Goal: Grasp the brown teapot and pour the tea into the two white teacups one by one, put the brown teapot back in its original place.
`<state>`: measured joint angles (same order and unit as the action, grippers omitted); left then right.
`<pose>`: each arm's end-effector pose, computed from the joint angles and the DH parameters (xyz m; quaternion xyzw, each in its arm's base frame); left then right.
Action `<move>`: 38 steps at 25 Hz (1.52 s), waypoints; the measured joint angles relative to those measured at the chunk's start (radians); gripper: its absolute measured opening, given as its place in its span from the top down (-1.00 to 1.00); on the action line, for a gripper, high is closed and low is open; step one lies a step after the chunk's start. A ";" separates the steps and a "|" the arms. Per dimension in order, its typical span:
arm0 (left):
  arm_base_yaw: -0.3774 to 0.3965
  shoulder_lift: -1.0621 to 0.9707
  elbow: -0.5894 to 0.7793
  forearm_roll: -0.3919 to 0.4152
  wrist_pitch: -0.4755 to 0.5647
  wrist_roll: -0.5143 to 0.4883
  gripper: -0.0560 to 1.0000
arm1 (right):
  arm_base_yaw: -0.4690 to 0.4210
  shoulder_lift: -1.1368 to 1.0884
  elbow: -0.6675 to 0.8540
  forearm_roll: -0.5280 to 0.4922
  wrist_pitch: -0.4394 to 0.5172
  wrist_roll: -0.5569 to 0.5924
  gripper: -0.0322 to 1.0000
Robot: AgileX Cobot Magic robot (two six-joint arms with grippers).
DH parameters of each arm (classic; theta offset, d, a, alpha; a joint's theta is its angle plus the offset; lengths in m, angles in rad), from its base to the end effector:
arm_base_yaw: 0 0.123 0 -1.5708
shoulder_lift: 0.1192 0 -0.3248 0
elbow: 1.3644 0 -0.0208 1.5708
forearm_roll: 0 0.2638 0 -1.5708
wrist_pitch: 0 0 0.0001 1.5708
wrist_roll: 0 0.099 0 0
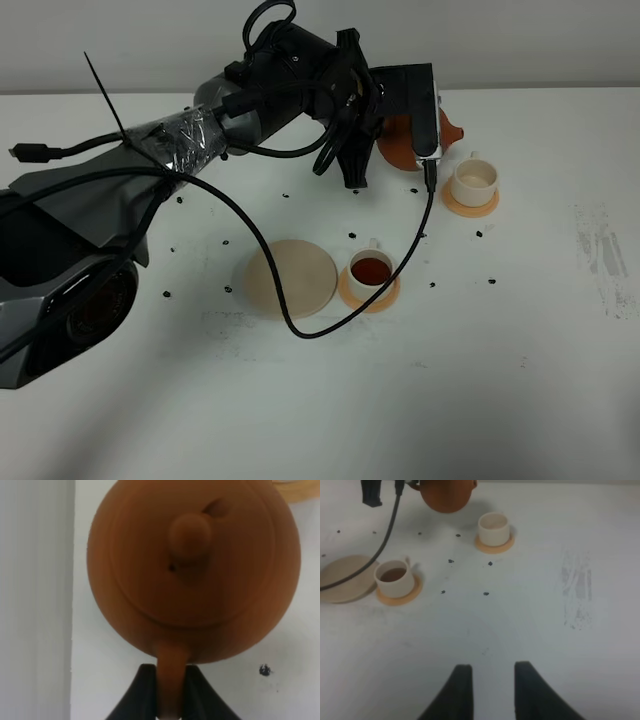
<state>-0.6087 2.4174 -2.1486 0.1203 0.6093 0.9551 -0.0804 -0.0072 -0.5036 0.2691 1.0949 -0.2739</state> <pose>0.4961 -0.3375 0.2105 0.6736 0.6322 0.1152 0.3651 -0.0293 0.0258 0.2803 -0.0904 0.8467 0.0425 0.5226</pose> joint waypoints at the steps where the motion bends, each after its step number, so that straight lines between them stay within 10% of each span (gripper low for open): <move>1: -0.001 0.000 0.000 0.001 0.000 0.016 0.65 | 0.000 0.000 0.000 0.000 0.000 0.000 0.49; 38: -0.067 0.055 -0.001 0.330 -0.116 0.058 0.65 | 0.000 0.000 0.000 0.000 0.000 0.000 0.49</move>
<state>-0.6758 2.4726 -2.1494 0.4508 0.4934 1.0127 -0.0804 -0.0072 -0.5036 0.2691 1.0949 -0.2739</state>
